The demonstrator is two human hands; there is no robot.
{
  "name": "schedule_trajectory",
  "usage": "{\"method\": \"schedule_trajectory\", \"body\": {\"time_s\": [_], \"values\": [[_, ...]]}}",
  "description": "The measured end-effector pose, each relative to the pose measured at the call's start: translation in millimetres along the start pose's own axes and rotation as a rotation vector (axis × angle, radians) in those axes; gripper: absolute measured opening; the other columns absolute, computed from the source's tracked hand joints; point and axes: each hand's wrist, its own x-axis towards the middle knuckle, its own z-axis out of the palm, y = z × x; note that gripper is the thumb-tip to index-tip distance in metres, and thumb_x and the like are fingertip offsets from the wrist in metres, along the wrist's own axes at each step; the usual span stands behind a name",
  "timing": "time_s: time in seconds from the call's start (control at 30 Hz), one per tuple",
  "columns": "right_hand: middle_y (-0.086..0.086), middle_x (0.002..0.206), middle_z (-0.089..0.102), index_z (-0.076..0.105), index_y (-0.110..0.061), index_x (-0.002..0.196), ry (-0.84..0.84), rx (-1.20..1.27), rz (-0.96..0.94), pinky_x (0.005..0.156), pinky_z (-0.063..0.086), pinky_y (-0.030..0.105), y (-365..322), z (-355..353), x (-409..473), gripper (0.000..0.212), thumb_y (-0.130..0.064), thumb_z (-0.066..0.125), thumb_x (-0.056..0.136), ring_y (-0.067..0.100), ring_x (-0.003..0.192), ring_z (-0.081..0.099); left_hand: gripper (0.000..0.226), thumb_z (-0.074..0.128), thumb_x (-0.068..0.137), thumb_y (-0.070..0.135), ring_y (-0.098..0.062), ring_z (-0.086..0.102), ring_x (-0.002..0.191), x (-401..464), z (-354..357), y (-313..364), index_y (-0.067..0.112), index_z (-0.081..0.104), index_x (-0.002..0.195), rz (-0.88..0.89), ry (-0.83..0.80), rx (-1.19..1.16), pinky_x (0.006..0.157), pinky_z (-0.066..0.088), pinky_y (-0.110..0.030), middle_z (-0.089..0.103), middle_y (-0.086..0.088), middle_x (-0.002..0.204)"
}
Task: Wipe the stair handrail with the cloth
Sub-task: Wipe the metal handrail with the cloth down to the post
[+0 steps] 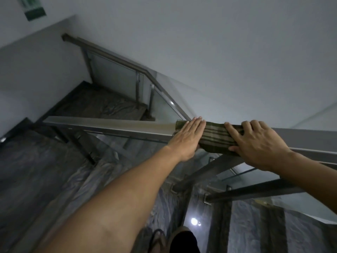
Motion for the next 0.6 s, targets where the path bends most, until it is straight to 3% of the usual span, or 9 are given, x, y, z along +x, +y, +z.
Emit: {"method": "schedule_trajectory", "body": {"time_s": [0.27, 0.6], "values": [[0.022, 0.120, 0.051, 0.006, -0.011, 0.147, 0.007, 0.063, -0.037, 0.088, 0.044, 0.044, -93.8, -9.8, 95.5, 0.068, -0.052, 0.019, 0.095, 0.033, 0.101, 0.051, 0.084, 0.063, 0.084, 0.011, -0.024, 0.019, 0.145, -36.2, 15.0, -134.7, 0.014, 0.009, 0.149, 0.001, 0.093, 0.027, 0.122, 0.006, -0.038, 0.023, -0.010, 0.154], [0.024, 0.121, 0.050, 0.008, -0.008, 0.147, 0.043, 0.110, -0.088, 0.088, 0.043, 0.044, -232.6, -32.0, 230.0, 0.065, -0.048, 0.020, 0.096, 0.035, 0.103, 0.051, 0.082, 0.062, 0.084, 0.006, -0.028, 0.022, 0.144, -89.4, 31.1, -321.3, 0.008, 0.014, 0.149, -0.048, 0.085, 0.064, 0.122, 0.010, -0.038, 0.026, -0.015, 0.153]]}}
